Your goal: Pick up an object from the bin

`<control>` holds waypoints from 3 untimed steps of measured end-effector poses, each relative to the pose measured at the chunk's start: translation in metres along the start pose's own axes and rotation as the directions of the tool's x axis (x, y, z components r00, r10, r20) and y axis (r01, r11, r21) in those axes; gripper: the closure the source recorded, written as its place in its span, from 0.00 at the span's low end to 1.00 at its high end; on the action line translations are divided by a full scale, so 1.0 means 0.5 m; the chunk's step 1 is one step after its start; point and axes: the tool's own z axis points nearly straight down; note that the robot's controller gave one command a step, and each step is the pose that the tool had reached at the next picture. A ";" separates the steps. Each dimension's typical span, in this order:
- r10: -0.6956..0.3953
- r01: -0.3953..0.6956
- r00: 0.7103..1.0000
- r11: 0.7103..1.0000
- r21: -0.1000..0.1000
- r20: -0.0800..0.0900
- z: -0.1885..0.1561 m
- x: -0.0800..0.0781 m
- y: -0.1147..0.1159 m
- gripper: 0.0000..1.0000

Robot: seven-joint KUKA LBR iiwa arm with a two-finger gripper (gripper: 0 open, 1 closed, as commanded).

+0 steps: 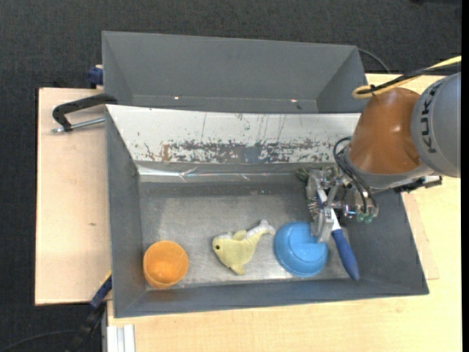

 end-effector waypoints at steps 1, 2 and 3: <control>-0.001 0.001 1.000 1.000 0.002 -0.004 -0.001 0.002 -0.001 1.00; -0.001 0.001 1.000 1.000 0.005 0.001 0.004 0.001 -0.003 0.00; -0.422 0.422 0.906 0.906 -0.004 0.001 -0.008 0.034 -0.106 0.00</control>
Offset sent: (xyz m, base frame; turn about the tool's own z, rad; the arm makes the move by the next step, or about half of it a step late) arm 0.0000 0.0000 0.0000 0.0000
